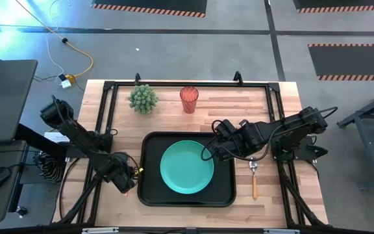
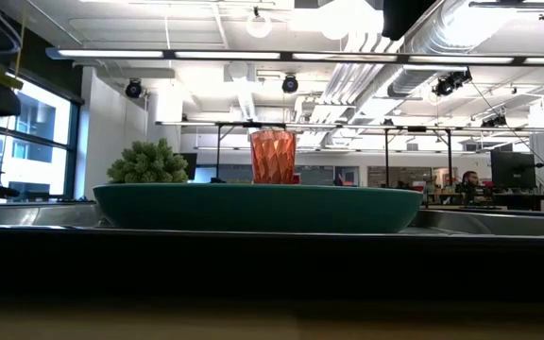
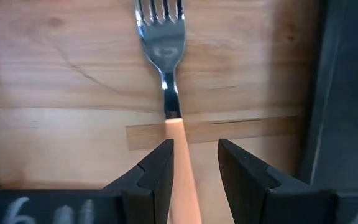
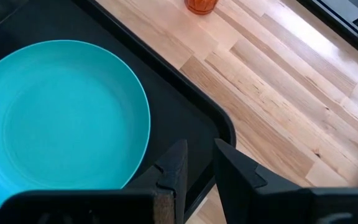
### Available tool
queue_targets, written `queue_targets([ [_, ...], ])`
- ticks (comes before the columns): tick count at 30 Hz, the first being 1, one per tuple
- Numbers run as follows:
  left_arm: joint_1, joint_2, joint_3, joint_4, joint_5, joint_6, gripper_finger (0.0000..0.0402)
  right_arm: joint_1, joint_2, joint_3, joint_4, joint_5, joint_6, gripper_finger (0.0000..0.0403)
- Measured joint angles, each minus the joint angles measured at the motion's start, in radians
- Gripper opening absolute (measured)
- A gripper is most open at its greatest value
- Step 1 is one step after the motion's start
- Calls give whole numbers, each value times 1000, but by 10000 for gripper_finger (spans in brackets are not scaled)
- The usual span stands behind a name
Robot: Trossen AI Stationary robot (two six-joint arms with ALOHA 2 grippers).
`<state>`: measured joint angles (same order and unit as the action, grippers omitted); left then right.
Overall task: Pick and place plate/cup/fork/spoon on tray
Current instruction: Put the orange fork on the black tray to the left of the blue plate
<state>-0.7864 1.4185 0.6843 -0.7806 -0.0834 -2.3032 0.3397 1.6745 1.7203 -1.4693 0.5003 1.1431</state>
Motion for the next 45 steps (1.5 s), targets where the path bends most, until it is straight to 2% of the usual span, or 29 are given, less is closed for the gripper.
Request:
queue_targets([
  [12, 1, -4, -19, 24, 8, 1, 115, 0, 0, 0, 0, -4, -26, 68],
  [23, 0, -5, 17, -68, 5, 27, 115, -34, 0, 0, 0, -3, -26, 68],
  [30, 1, -1, -11, -62, 15, 18, 115, -39, 0, 0, 2, -3, -26, 68],
  [36, 0, -5, -71, 49, 22, 19, 115, -39, 0, 0, 4, -3, -26, 68],
  [45, 1, -3, -78, 10, 31, 38, 106, -39, 0, 0, 16, -3, -26, 68],
])
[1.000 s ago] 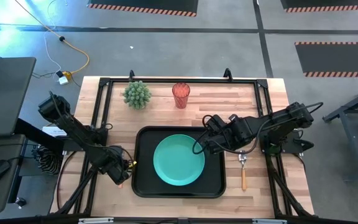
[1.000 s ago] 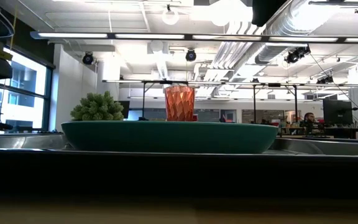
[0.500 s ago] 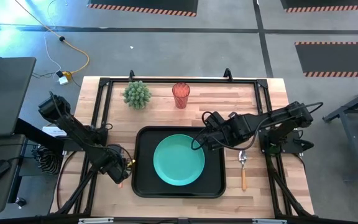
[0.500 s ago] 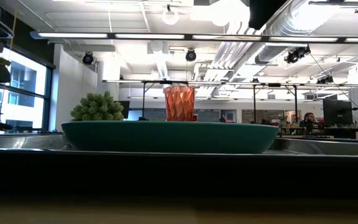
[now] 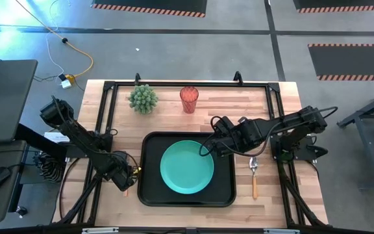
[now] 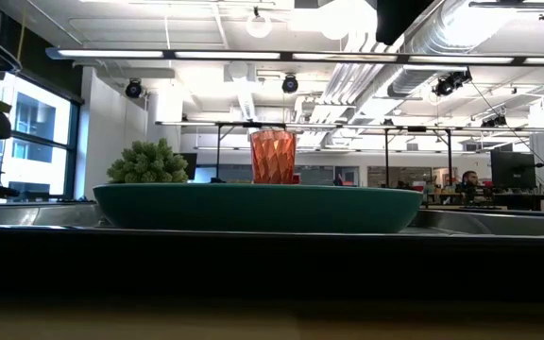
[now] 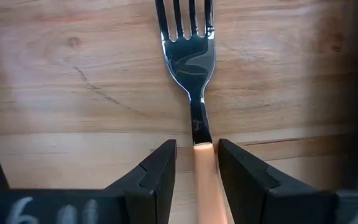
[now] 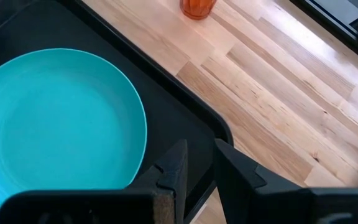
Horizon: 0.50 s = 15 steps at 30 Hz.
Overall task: Pick and place plate/cup/fork/spoon on tray
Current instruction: Put the orange fork on the black tray to the left of the blue plate
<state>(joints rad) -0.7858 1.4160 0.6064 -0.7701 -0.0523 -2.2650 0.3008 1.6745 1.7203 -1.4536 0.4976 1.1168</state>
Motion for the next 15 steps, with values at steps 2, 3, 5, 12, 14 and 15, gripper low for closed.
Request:
queue_targets([
  [2, 0, 0, 0, -2, 3, 18, 89, 0, 0, 0, 1, 1, 0, 68],
  [3, 0, 0, 0, -4, 4, 26, 78, 0, 0, 0, 3, 1, 0, 68],
  [5, 0, 0, -1, -8, 4, 39, 53, 0, 0, 0, 6, 7, 0, 68],
  [12, 0, 0, -2, -9, 7, 69, 26, 0, 0, 0, 11, 8, 0, 68],
  [14, 0, -7, -2, -9, 7, 69, 26, 0, 0, 0, 12, 8, 0, 68],
  [15, 0, -11, -2, -8, 7, 69, 26, 0, 0, 0, 14, 8, 0, 68],
])
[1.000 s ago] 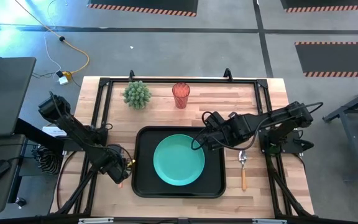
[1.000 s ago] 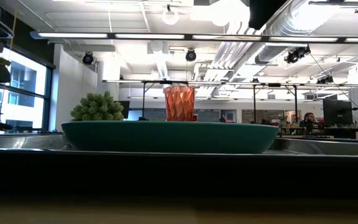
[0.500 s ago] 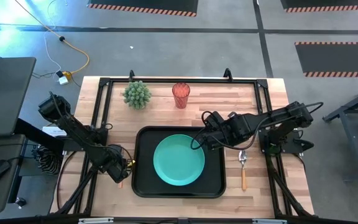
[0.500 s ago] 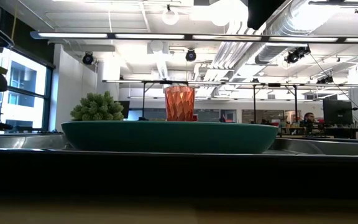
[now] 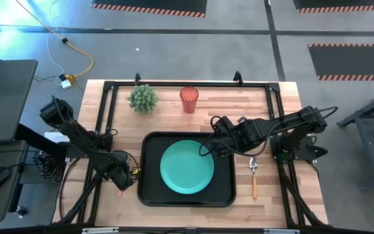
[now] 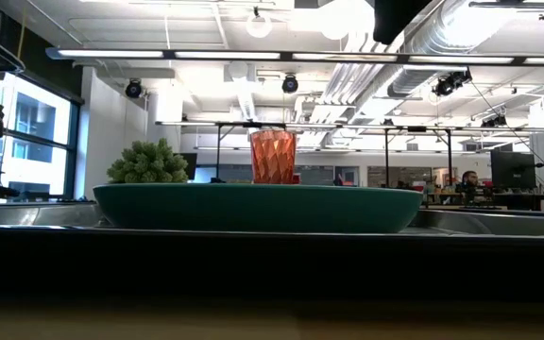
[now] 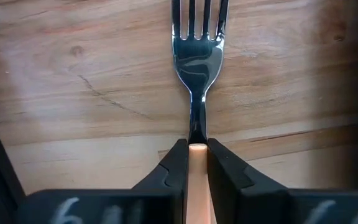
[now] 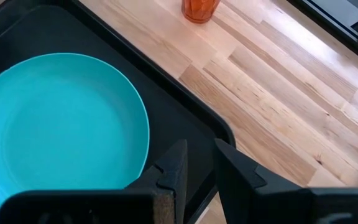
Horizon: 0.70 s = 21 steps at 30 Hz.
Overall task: Pick and place plate/cup/fork/spoon on tray
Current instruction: Put the orange fork on the black tray to the left of the blue plate
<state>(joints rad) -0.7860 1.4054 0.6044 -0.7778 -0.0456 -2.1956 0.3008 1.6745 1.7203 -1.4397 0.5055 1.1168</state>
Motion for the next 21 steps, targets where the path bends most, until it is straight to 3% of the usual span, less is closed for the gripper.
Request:
queue_targets([
  [7, 0, -68, -6, -20, -26, 26, 27, 0, 0, 0, 14, 0, 4, 68],
  [21, 0, -265, -3, -13, -237, 35, 28, 0, 0, 0, 62, 0, 5, 68],
])
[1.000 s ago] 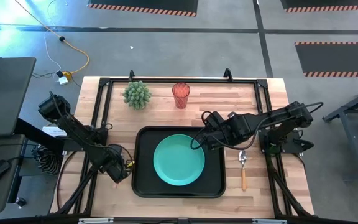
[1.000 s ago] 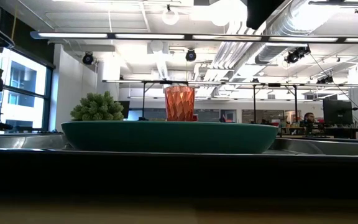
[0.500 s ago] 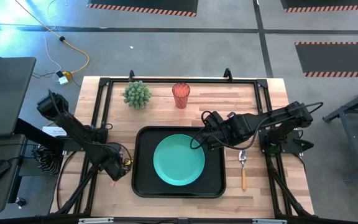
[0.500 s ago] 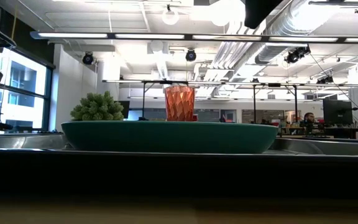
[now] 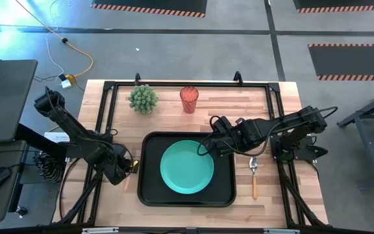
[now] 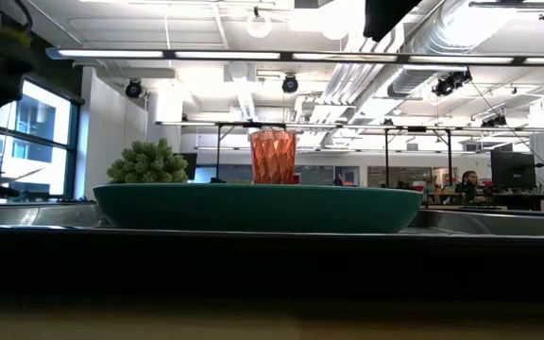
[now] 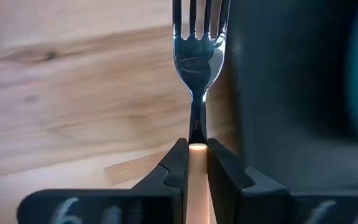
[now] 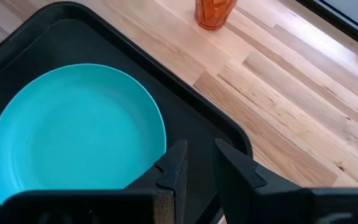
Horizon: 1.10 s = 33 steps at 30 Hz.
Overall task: Pick and place plate/cup/fork/spoon on tray
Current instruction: Put the orange fork on the black tray to the left of the blue plate
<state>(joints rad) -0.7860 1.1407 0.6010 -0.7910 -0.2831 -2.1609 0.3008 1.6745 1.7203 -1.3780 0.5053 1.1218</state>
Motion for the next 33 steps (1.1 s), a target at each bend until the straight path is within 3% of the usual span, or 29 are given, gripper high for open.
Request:
queue_targets([
  [11, 94, -64, 2, 163, -118, 156, 30, 0, 0, 0, 3, 5, 30, 68],
  [24, 260, -49, 2, 275, -83, 312, 32, 0, 0, 0, 2, 13, 30, 68],
  [33, 276, -44, 62, 280, -64, 340, 33, 0, 0, 0, -1, 15, 30, 68],
])
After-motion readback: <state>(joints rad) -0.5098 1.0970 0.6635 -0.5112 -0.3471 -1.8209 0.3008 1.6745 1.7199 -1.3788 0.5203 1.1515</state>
